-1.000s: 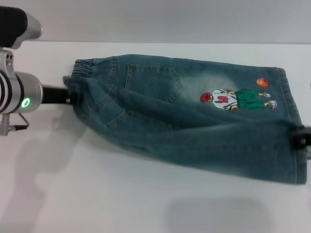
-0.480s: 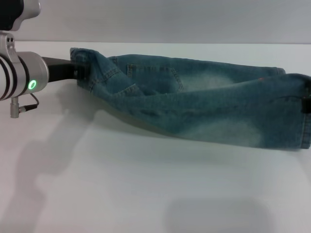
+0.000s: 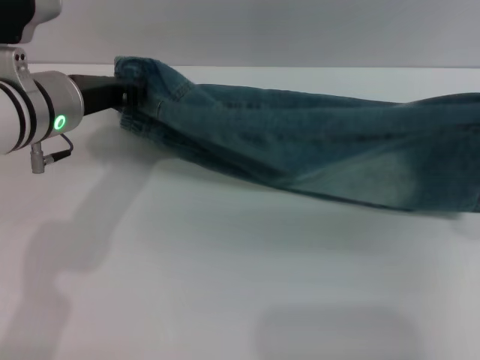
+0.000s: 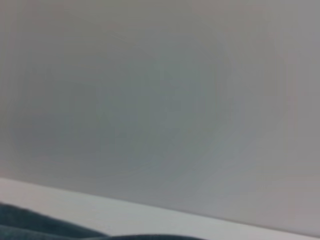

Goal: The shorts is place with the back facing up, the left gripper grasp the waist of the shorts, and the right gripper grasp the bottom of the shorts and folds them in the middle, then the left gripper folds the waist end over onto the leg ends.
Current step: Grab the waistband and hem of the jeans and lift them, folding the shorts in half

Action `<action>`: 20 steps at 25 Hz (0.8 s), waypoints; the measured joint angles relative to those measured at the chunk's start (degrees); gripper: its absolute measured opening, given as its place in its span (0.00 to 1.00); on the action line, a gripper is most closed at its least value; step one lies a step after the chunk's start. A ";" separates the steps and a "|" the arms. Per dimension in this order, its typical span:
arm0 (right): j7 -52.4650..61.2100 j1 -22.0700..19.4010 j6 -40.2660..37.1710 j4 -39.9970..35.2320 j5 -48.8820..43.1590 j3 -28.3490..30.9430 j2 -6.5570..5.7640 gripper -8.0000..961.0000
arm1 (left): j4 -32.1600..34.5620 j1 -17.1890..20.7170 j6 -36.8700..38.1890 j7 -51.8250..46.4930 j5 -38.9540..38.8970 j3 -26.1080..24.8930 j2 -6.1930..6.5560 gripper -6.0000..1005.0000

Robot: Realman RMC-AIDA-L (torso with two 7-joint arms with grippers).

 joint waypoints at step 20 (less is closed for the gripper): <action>4.34 2.82 27.54 -20.04 1.08 10.19 0.07 0.01 | 10.78 -5.58 8.43 -1.46 -0.91 -0.06 -0.01 0.34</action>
